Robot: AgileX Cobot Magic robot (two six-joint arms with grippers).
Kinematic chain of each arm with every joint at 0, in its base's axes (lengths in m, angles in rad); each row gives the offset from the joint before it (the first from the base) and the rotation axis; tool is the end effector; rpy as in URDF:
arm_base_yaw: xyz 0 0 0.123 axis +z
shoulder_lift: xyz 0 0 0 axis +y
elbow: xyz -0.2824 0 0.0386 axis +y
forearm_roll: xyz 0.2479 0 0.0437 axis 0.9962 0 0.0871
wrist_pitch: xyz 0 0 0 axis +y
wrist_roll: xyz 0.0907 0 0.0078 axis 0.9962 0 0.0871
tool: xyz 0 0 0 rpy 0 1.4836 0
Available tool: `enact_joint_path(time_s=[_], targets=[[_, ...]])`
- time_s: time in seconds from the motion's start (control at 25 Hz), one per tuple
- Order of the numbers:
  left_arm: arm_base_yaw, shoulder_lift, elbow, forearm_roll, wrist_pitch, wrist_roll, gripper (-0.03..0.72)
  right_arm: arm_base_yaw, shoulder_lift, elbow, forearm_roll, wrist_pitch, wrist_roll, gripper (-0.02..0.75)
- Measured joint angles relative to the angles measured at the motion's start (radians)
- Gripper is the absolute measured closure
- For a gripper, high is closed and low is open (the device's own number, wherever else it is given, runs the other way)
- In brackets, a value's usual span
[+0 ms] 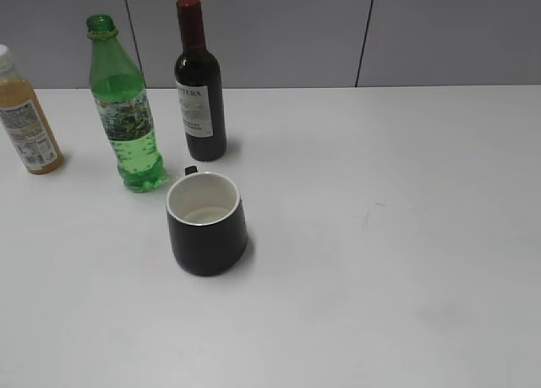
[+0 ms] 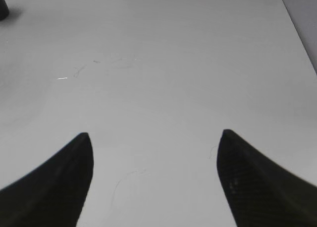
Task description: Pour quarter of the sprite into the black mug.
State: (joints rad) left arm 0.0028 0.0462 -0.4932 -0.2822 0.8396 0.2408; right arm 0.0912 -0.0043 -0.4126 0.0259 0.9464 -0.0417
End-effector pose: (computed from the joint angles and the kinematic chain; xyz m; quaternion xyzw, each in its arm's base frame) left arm 0.0098 -0.0189 0.2960 0.0811 0.7944 -0.0678 0.5981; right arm 0.0084 0.0027 0.2617 -0.0553 0.8431 0.0262 0.5343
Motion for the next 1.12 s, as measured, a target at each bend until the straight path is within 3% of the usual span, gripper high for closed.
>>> enact_joint_path(time_s=[0.44, 0.72, 1.12], targets=[[0.000, -0.047, -0.002, -0.011, 0.019, 0.000, 0.102, 0.000, 0.000, 0.000, 0.000, 0.000, 0.000, 0.148], [0.000, -0.048, -0.020, -0.009, 0.121, -0.003, 0.102, 0.000, 0.000, 0.000, 0.000, 0.000, 0.000, 0.148], [0.000, -0.052, -0.019, 0.090, 0.191, -0.055, 0.104, 0.000, 0.000, 0.000, 0.000, 0.000, 0.000, 0.148]])
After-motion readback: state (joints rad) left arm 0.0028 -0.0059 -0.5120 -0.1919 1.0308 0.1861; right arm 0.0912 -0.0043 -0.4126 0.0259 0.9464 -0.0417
